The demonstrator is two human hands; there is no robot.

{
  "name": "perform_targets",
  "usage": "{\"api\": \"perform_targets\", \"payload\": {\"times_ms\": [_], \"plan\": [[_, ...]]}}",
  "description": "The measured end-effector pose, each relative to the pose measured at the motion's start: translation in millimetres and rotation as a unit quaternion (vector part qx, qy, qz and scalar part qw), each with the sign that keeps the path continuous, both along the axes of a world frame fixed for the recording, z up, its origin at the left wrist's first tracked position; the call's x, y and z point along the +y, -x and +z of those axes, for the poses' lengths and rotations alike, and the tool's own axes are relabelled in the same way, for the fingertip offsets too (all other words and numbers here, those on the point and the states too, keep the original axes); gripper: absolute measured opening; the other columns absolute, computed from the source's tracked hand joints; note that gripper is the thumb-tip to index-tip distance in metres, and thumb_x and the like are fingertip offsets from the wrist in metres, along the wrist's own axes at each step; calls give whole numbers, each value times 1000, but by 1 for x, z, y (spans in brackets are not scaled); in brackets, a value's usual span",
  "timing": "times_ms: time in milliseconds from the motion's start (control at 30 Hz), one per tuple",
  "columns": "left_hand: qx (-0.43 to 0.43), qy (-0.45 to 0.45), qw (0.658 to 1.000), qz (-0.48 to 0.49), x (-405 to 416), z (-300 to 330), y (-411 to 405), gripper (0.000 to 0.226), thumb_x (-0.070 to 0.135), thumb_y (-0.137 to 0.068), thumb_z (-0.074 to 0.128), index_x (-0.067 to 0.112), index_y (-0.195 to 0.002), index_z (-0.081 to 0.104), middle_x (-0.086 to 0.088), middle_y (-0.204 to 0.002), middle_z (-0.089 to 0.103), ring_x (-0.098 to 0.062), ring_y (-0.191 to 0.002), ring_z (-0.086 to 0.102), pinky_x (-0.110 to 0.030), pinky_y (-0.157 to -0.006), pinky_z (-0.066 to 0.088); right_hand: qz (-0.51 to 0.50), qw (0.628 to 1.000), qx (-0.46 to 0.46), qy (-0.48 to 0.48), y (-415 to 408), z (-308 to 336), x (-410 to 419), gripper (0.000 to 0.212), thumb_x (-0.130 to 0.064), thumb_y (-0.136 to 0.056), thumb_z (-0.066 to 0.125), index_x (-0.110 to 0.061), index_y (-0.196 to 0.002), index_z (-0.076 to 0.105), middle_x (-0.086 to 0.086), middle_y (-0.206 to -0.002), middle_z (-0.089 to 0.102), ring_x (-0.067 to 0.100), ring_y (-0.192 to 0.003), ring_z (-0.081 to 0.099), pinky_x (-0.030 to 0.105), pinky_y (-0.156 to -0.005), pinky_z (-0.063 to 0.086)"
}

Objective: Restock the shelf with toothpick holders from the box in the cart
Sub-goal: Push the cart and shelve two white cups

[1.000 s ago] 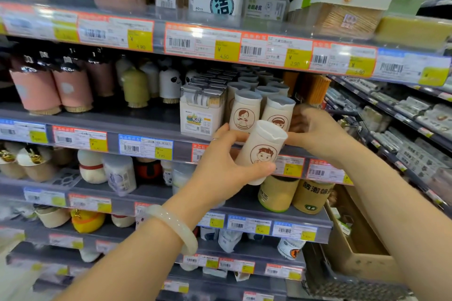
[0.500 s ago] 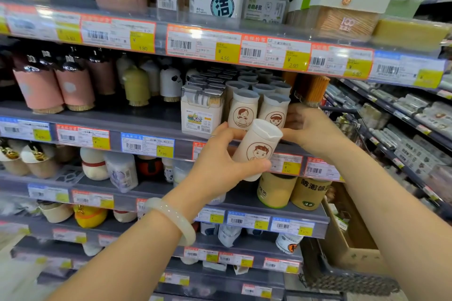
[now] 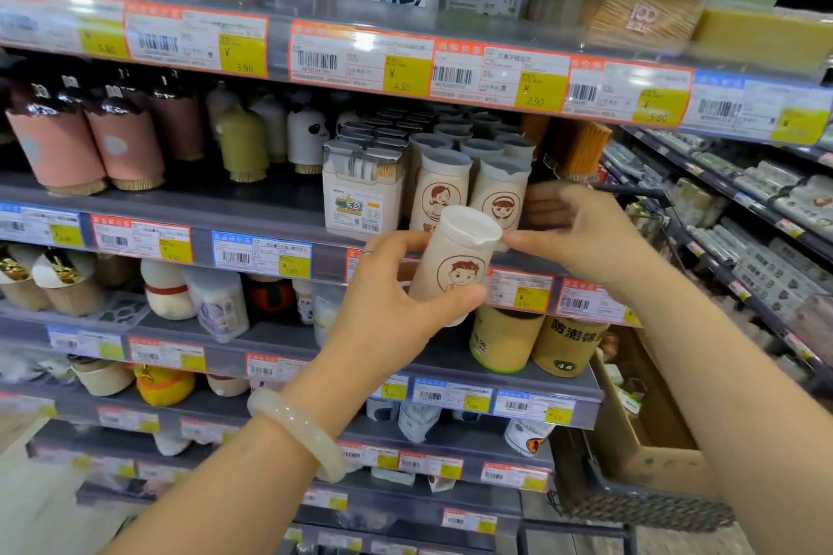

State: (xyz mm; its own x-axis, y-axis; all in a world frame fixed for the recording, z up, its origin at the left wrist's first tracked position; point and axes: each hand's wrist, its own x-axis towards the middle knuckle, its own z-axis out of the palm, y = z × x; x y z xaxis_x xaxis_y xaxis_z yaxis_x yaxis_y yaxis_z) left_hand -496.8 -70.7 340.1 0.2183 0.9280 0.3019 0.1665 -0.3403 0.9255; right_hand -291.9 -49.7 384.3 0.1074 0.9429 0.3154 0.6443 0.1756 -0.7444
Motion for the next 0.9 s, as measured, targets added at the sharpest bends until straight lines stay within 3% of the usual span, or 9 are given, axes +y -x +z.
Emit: {"api": "perform_targets", "payload": {"times_ms": [100, 167, 300, 467, 600, 733, 900], "plan": [[-47, 27, 998, 4, -1, 3, -5, 45, 32, -67, 81, 34, -103, 54, 6, -115, 61, -9, -106, 59, -33, -90, 52, -15, 992, 17, -127, 12, -2, -18, 22, -15, -84, 68, -21, -103, 61, -12, -95, 62, 5, -90, 61, 21, -83, 51], [-68, 34, 997, -5, -2, 7, -8, 43, 32, -66, 83, 36, -98, 55, 8, -109, 65, -9, -103, 62, -37, -90, 53, 37, 991, 57, -119, 21, -2, -31, 15, -18, -87, 64, -26, -99, 62, -12, -94, 65, -1, -85, 62, 15, -79, 51], [-67, 20, 997, -20, -4, 10, -19, 43, 37, -58, 78, 37, -95, 57, 9, -102, 68, -8, -96, 65, -36, -84, 56, 152, 983, 106, -21, 35, -4, -46, 34, -37, -66, 67, -34, -99, 59, -12, -95, 68, -2, -90, 64, 16, -78, 52], [-34, 9, 999, -18, -5, 7, -29, 53, 49, -49, 73, 40, -98, 55, 10, -105, 66, -6, -96, 64, -34, -82, 56, 151, 978, 146, 12, 25, -5, -44, 45, -39, -57, 73, -33, -100, 61, -8, -99, 71, 7, -95, 66, 28, -82, 55], [-12, -7, 1000, -20, -7, 11, -37, 54, 35, -62, 83, 40, -106, 53, 13, -109, 63, -1, -99, 60, -26, -81, 53, 145, 977, 156, -8, 15, -1, -43, 41, -34, -57, 73, -26, -96, 64, -5, -91, 73, 10, -91, 68, 29, -80, 56], [12, -32, 999, 2, -6, 11, -44, 48, 24, -73, 80, 38, -109, 52, 11, -118, 57, 0, -109, 53, -27, -96, 46, 108, 970, 212, -44, -8, 9, -39, 43, -25, -60, 77, -19, -100, 64, -8, -88, 74, 7, -87, 68, 22, -72, 55], [54, -69, 994, 65, -3, 13, -52, 33, 25, -81, 71, 26, -112, 60, 21, -104, 53, -7, -112, 51, -24, -96, 42, 45, 969, 232, -73, -35, 15, -25, 31, -13, -72, 74, -13, -101, 64, -7, -92, 70, -1, -80, 67, 15, -70, 53]]}}
